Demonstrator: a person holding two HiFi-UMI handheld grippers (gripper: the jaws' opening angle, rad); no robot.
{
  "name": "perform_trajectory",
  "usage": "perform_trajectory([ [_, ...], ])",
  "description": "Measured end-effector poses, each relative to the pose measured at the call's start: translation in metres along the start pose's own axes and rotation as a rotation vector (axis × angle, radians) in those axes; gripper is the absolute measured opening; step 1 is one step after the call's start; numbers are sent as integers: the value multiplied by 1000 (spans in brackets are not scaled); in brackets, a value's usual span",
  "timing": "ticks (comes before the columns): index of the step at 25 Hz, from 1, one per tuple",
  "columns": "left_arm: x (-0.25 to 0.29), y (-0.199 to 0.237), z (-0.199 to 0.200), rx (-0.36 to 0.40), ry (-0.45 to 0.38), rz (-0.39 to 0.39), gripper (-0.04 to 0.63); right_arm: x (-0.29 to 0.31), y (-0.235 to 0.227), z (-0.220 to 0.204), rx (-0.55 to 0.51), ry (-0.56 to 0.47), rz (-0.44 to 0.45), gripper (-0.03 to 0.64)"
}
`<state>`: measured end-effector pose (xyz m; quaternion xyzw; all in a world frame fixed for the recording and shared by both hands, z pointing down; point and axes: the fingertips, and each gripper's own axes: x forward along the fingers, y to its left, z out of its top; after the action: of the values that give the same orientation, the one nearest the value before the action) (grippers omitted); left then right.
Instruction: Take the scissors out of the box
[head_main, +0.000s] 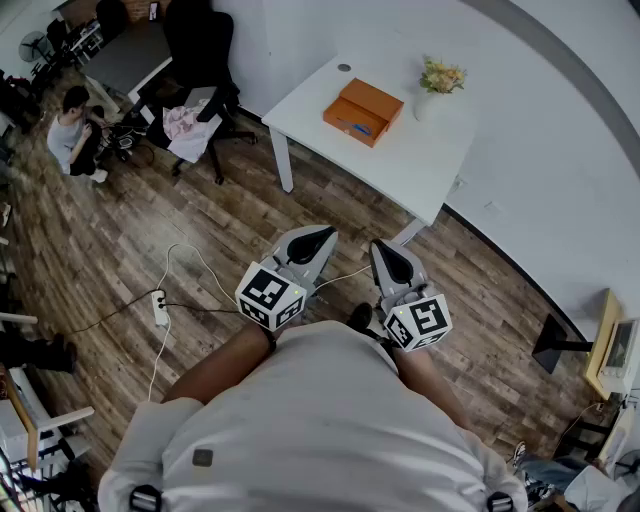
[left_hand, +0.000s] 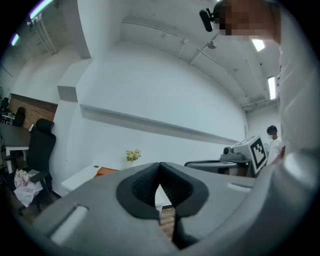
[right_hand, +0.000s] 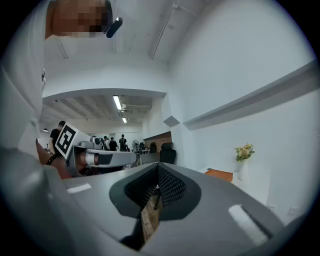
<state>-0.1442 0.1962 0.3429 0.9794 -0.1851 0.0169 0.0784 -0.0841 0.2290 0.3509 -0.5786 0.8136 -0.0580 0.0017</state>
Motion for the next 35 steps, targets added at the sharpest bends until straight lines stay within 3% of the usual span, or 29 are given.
perform_trajectory([
  [17, 36, -1, -16, -29, 31, 33, 5, -10, -42, -10, 26, 3, 0, 11],
  [35, 184, -7, -17, -47, 26, 150, 5, -20, -216, 7, 68, -12, 83, 11],
])
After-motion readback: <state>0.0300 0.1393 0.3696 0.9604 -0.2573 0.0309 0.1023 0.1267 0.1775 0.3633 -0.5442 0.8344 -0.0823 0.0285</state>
